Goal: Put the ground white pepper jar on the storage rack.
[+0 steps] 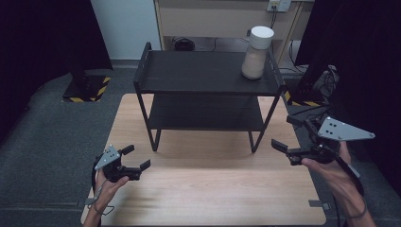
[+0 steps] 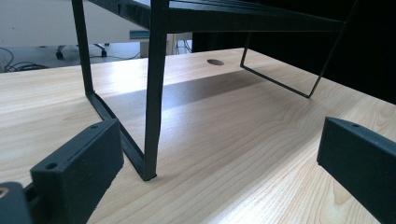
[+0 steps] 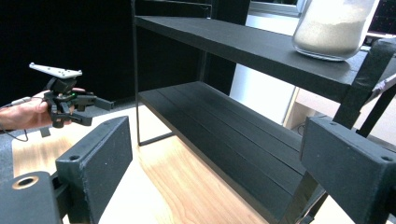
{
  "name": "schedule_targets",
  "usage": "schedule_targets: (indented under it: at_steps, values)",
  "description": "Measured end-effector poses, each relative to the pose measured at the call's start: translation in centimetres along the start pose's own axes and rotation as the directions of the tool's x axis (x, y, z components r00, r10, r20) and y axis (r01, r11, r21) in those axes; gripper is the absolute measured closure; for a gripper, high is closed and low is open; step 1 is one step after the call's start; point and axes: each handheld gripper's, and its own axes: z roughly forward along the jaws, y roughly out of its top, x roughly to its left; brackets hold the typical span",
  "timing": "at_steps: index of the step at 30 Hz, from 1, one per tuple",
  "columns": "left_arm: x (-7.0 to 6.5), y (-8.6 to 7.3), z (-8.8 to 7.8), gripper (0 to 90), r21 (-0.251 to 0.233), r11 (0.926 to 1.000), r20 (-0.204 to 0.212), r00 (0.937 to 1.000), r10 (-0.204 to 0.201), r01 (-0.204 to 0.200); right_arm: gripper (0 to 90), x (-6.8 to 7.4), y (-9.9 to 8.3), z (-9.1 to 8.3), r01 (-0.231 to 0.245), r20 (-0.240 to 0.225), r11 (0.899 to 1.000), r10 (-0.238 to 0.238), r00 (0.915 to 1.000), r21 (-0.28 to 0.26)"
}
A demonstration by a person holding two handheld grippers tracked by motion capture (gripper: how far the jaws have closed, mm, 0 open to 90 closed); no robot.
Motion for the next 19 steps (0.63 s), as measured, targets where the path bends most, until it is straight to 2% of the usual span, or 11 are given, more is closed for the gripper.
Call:
schedule_targets:
  at_steps: [10, 15, 19]
  values:
    - [0.0, 0.0, 0.0, 0.0, -0.005, 1.0, 0.002, 1.0, 0.0, 0.0, 9.8, 0.1, 0.3, 0.5, 0.006, -0.003, 1.0, -0.006, 1.0, 0.005]
    - [0.1, 0.0, 0.0, 0.0, -0.006, 1.0, 0.003, 1.0, 0.001, -0.001, 9.7, 0.2, 0.4, 0.5, 0.008, 0.003, 1.0, -0.008, 1.0, -0.009]
    - [0.1, 0.1, 0.0, 0.0, -0.002, 1.0, 0.003, 1.0, 0.004, -0.004, 8.7, 0.1, 1.5, 0.8, 0.017, 0.025, 0.999, -0.016, 0.9996, -0.049]
